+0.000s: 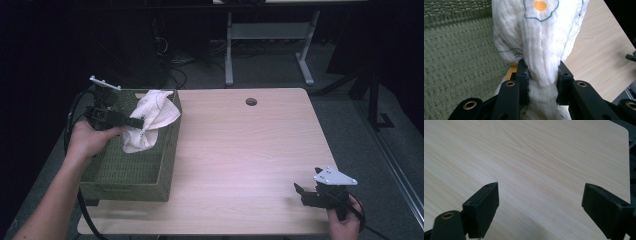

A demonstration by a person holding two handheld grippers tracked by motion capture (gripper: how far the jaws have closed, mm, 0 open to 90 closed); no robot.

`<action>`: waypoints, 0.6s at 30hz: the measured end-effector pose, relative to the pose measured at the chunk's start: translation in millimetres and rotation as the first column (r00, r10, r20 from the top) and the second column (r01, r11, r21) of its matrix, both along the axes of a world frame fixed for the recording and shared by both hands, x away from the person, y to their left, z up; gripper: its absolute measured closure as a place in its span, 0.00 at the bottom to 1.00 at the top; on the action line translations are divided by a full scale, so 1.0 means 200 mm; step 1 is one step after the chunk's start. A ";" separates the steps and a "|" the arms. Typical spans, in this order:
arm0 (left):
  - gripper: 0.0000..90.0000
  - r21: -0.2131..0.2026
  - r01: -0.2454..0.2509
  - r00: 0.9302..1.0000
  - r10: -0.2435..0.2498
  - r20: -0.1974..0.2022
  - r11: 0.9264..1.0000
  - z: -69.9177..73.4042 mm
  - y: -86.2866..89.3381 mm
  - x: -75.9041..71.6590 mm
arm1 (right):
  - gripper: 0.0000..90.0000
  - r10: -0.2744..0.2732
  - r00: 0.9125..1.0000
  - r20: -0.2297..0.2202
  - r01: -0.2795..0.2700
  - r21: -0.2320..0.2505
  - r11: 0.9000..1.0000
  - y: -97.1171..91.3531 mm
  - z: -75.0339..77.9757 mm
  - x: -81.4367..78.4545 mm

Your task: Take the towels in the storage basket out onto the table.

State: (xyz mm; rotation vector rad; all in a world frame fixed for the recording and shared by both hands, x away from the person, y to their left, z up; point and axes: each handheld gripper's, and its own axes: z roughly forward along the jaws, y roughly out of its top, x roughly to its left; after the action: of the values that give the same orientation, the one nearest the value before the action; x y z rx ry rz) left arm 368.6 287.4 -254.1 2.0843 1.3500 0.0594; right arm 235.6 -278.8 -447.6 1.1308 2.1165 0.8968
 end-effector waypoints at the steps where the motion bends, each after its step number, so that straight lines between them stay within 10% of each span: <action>1: 0.78 0.001 0.005 1.000 -0.005 -0.001 1.000 0.00 -0.01 0.00 | 0.15 0.000 1.000 0.002 0.000 0.000 1.000 0.00 0.00 0.00; 18: 0.77 0.003 0.046 0.999 -0.046 -0.014 0.999 -0.02 -0.15 0.04 | 0.15 0.011 1.000 0.000 -0.011 -0.004 1.000 0.01 0.00 0.00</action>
State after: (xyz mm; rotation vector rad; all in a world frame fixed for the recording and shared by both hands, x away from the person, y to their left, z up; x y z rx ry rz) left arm 376.4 258.1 -257.4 2.1207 1.3103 0.0278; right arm 235.8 -277.2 -447.7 1.1181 2.1260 0.8967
